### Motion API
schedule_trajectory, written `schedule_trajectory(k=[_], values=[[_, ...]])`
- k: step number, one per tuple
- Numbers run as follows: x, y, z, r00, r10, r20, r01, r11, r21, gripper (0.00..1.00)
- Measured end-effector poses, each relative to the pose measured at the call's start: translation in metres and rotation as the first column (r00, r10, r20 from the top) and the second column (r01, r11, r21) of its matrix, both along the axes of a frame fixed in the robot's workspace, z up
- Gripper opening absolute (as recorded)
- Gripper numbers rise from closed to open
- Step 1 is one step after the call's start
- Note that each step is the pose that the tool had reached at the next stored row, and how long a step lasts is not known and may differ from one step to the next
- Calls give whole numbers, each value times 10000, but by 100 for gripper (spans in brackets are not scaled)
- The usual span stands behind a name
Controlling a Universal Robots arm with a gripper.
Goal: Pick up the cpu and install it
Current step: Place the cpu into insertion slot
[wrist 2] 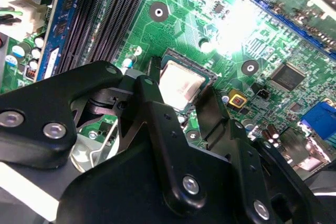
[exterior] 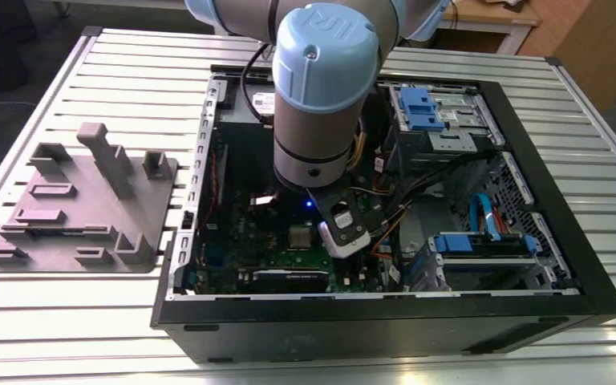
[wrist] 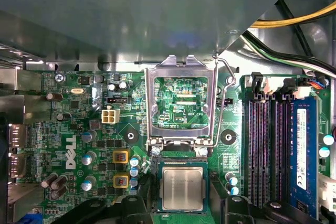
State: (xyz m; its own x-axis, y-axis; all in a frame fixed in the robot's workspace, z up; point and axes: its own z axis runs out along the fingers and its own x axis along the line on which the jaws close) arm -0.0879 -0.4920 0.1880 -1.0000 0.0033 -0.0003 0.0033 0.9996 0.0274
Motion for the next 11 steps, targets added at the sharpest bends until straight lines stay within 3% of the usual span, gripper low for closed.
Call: schedule_trajectory(k=[11], values=[[-2,0,0,10000,0,0,0,10000,0,47]])
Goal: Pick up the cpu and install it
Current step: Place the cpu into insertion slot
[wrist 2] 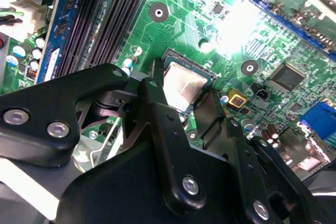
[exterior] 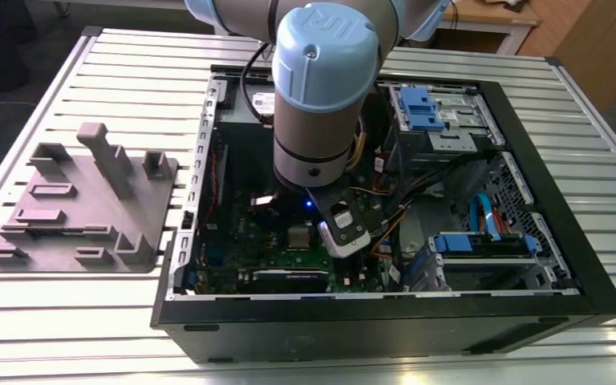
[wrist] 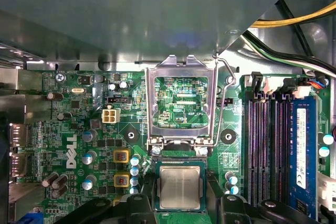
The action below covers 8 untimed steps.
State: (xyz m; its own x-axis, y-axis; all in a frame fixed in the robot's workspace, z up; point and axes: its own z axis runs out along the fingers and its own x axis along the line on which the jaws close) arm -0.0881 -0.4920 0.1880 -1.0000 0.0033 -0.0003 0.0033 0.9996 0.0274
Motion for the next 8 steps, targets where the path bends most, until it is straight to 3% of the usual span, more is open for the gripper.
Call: schedule_trajectory(k=[8], values=[[-1,1,18,10000,-1,2,1,10000,8,47]])
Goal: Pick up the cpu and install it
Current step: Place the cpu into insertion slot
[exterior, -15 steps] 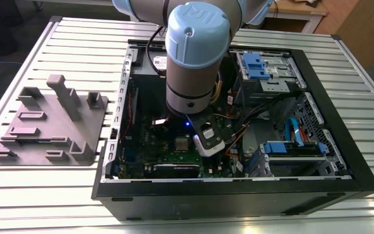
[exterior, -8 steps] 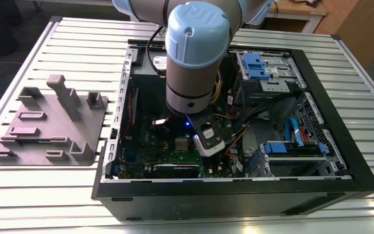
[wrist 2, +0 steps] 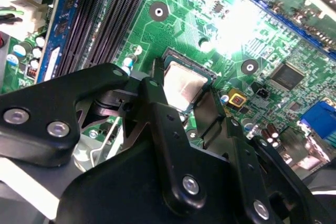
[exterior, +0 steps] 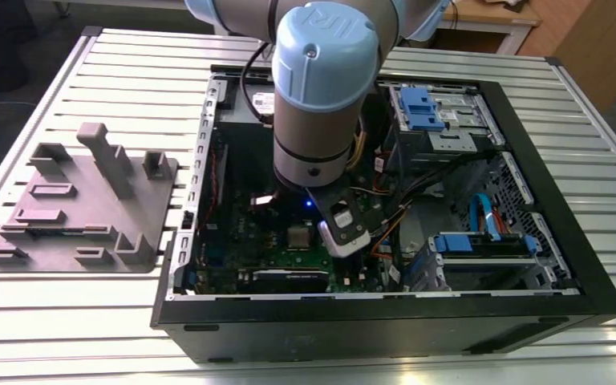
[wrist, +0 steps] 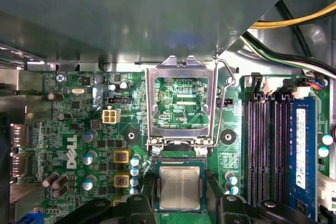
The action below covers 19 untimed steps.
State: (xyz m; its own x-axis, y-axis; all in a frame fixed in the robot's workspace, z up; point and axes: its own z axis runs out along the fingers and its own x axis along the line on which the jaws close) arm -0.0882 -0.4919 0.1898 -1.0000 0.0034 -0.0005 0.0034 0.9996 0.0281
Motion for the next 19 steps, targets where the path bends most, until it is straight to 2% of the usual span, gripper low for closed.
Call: schedule_trajectory(k=[3,19], values=[[0,-1,19,10000,0,-2,0,10000,-6,47],[25,-1,17,10000,0,-3,0,10000,-8,47]])
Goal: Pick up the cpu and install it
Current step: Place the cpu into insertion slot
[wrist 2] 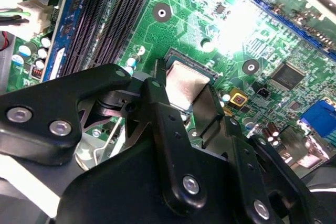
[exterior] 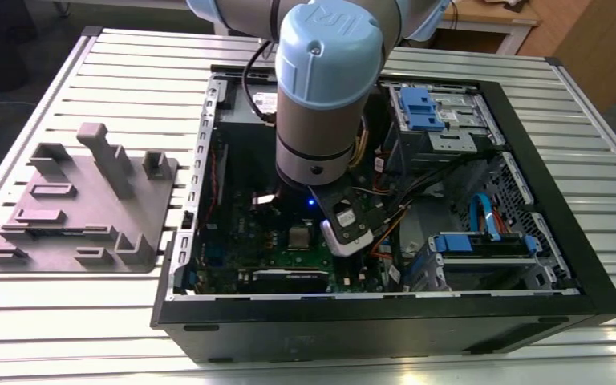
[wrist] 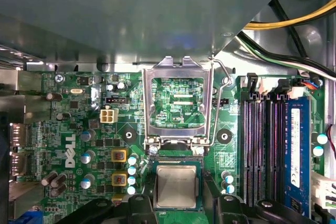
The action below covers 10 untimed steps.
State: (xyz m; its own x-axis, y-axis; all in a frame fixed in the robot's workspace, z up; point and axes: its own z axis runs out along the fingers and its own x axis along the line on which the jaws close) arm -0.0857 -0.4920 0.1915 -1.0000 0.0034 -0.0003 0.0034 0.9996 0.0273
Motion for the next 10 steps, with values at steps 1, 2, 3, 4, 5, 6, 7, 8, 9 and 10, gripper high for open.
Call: schedule_trajectory(k=[1,2,3,4,5,6,7,8,9,10], values=[[0,0,0,10000,0,0,0,10000,0,47],[0,0,0,10000,-1,0,1,10000,0,47],[0,0,0,10000,0,0,0,10000,0,47],[1,0,-1,10000,0,0,0,10000,1,47],[1,0,-1,10000,0,0,0,10000,0,47],[1,0,2,10000,0,0,0,10000,0,47],[1,0,12,10000,0,-1,0,10000,-1,47],[1,0,23,10000,0,0,0,10000,1,47],[1,0,34,10000,0,0,0,10000,0,47],[1,0,44,10000,0,0,0,10000,0,47]])
